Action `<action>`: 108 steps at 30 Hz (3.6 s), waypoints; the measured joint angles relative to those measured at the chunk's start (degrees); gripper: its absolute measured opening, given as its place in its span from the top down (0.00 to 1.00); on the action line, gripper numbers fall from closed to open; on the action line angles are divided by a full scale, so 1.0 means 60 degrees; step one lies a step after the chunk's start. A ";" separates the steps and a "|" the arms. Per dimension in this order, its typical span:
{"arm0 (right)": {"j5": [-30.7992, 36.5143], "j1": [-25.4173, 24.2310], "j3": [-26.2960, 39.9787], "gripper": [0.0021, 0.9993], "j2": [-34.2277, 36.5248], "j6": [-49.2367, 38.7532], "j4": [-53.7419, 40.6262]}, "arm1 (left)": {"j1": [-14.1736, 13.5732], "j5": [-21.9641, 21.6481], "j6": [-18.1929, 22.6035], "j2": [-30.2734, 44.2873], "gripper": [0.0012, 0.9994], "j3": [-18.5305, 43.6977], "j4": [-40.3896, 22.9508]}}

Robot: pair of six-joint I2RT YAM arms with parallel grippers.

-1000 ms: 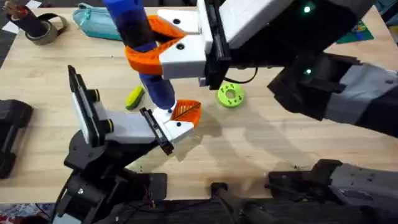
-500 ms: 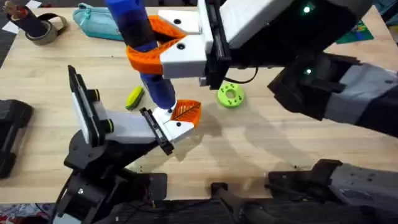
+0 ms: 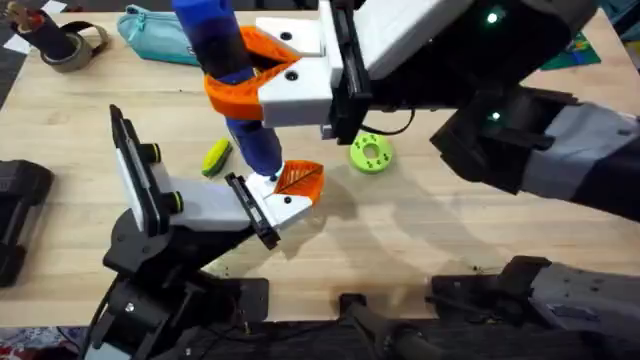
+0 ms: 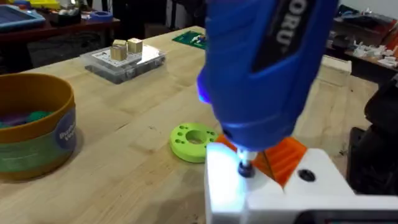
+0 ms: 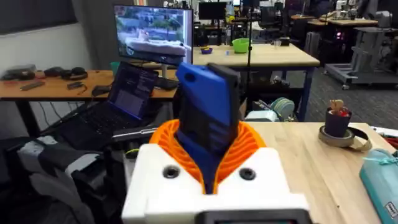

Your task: Pick up the gripper from the table and insert it into the empty holder that is missing its gripper. Then pick up a screw, insert it into the mounting hole, and use the screwdriver to tighten it. Finally, clean up the table by picking up the vegetable and placing it into the bucket.

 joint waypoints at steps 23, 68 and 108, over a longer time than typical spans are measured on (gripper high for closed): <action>-0.0172 -0.0004 -0.0186 0.96 -0.0055 0.0062 0.0316 | 0.0000 0.0009 -0.0004 0.0000 0.99 0.0000 -0.0004; 0.0232 -0.0064 -0.0357 0.96 -0.0197 0.0853 0.0197 | 0.0000 0.0233 -0.0040 0.0000 0.99 0.0000 -0.0015; 0.0569 0.0199 -0.1068 0.96 -0.0878 0.0931 0.0328 | -0.0066 0.0515 -0.0145 0.0124 0.99 0.0004 -0.0036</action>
